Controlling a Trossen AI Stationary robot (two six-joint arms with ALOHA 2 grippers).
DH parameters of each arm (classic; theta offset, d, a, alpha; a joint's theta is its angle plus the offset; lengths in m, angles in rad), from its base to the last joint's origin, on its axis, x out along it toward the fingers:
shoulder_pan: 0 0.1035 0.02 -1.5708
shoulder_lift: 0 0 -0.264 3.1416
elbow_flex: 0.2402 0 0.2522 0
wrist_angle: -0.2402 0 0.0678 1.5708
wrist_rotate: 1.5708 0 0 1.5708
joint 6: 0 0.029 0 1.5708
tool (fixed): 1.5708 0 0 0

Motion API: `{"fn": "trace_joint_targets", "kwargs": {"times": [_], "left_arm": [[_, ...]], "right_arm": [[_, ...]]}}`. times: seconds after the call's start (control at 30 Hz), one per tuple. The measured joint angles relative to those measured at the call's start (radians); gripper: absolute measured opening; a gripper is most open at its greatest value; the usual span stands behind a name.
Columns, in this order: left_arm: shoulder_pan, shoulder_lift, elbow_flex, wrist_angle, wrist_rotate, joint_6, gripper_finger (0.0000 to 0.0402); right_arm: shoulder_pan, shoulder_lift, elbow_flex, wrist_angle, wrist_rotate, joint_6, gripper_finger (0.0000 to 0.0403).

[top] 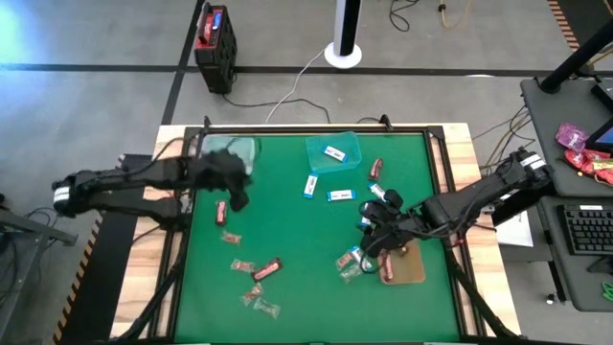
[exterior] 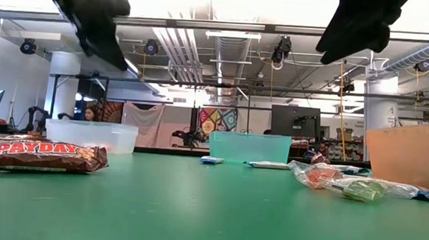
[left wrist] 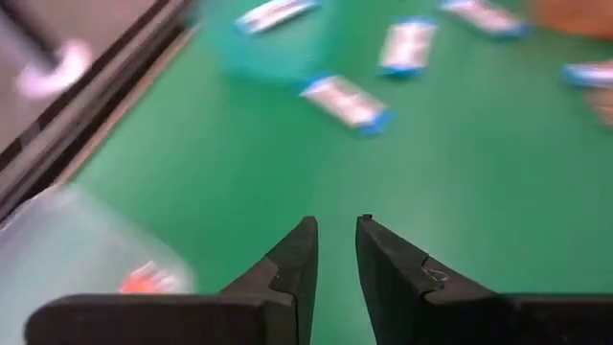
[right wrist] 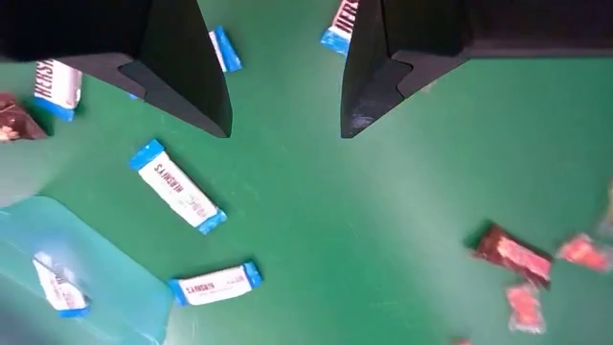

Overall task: Sort candy by brand, put in halloween buckets
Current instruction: Put the white chocolate into the light blue bin

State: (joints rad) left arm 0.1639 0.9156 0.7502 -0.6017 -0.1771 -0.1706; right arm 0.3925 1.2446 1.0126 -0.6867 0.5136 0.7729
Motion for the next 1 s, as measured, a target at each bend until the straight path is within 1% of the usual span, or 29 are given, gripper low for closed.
{"fn": "trace_joint_targets", "kwargs": {"times": [0.1,0.23,0.3,0.43,0.5,0.57,0.67,0.77,0.9,1.0], "left_arm": [[-0.197,-0.001,0.000,0.056,-0.047,-0.029,0.0059],[-0.434,0.011,0.000,0.107,-0.200,-0.065,0.0059],[-0.524,0.013,-0.001,0.123,-0.267,-0.082,0.0059],[-0.661,0.014,-0.001,0.147,-0.348,-0.104,0.0059],[-0.707,0.014,-0.001,0.153,-0.372,-0.104,0.0059],[-0.735,0.014,-0.001,0.155,-0.390,-0.103,0.0059],[-0.753,0.014,-0.001,0.157,-0.403,-0.110,0.0059],[-0.757,0.016,-0.001,0.158,-0.405,-0.120,0.0059],[-0.757,0.016,-0.001,0.157,-0.412,-0.119,0.0059],[-0.756,0.016,-0.001,0.158,-0.418,-0.106,0.0059]], "right_arm": [[-0.026,0.038,0.000,0.030,-0.039,-0.038,0.0189],[-0.063,0.098,0.009,0.038,-0.067,-0.066,0.0189],[-0.091,0.123,0.025,0.038,-0.079,-0.054,0.0189],[-0.158,0.170,0.074,0.035,-0.085,-0.061,0.0189],[-0.196,0.191,0.103,0.034,-0.135,-0.135,0.0189],[-0.233,0.213,0.128,0.034,-0.183,-0.285,0.0189],[-0.292,0.254,0.154,0.030,-0.220,-0.478,0.0189],[-0.372,0.295,0.169,0.018,-0.291,-0.634,0.0189],[-0.478,0.361,0.179,0.006,-0.399,-0.746,0.0189],[-0.541,0.411,0.198,-0.002,-0.410,-0.785,0.0189]]}}
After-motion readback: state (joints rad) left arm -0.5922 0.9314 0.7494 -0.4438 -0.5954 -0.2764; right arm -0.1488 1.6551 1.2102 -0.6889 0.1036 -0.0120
